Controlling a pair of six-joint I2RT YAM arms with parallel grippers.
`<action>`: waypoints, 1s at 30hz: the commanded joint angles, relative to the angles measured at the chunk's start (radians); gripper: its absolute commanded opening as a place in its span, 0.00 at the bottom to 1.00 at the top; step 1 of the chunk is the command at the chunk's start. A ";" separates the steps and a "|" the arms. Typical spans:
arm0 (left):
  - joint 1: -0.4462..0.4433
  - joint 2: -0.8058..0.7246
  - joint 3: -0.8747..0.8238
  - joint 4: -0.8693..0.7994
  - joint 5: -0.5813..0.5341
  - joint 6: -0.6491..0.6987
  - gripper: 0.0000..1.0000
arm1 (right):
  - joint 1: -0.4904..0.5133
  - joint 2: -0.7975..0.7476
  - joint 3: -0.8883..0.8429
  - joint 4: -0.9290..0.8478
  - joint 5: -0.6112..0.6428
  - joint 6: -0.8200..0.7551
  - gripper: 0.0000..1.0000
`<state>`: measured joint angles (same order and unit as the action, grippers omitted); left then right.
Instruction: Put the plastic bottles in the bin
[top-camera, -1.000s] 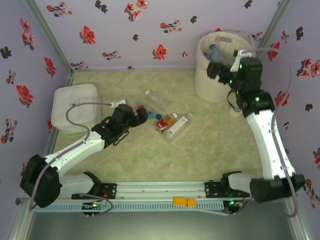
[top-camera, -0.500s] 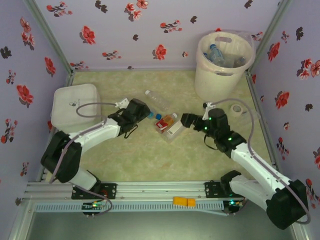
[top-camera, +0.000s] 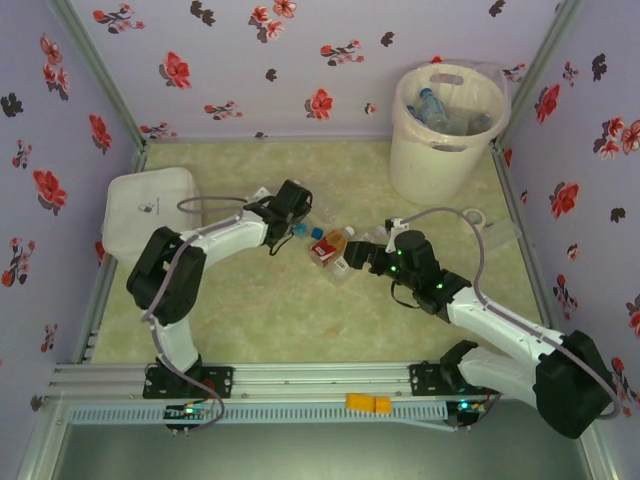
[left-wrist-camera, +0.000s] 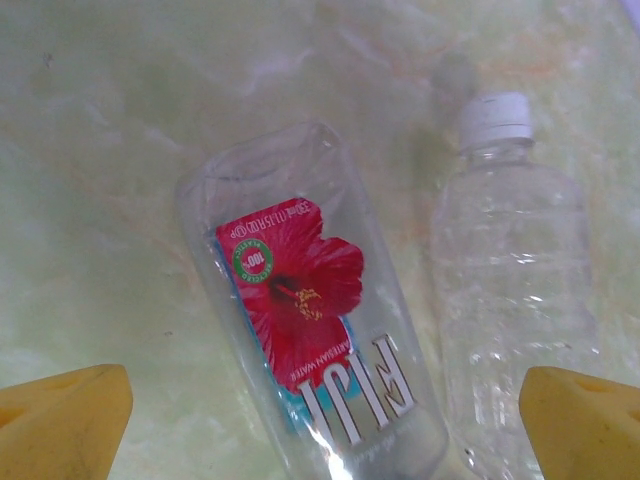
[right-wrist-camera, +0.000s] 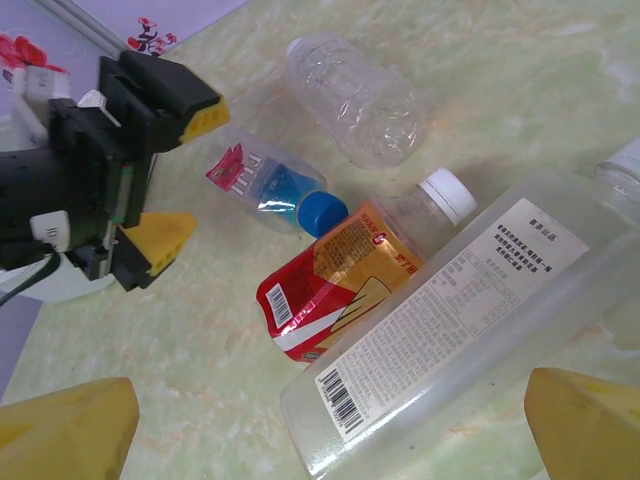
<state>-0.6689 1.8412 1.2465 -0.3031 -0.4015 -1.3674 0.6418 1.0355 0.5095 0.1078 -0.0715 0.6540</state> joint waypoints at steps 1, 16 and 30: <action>0.008 0.069 0.066 -0.046 -0.031 -0.067 1.00 | 0.006 0.007 0.032 0.019 0.034 -0.029 1.00; 0.040 0.190 0.101 -0.047 0.001 -0.096 0.93 | 0.007 -0.055 0.019 -0.070 0.094 -0.074 1.00; 0.051 0.081 -0.067 0.170 -0.025 -0.053 0.50 | 0.008 -0.031 0.035 -0.053 0.054 -0.071 1.00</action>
<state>-0.6315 1.9675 1.2274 -0.1925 -0.4007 -1.4590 0.6422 0.9951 0.5114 0.0475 -0.0044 0.6018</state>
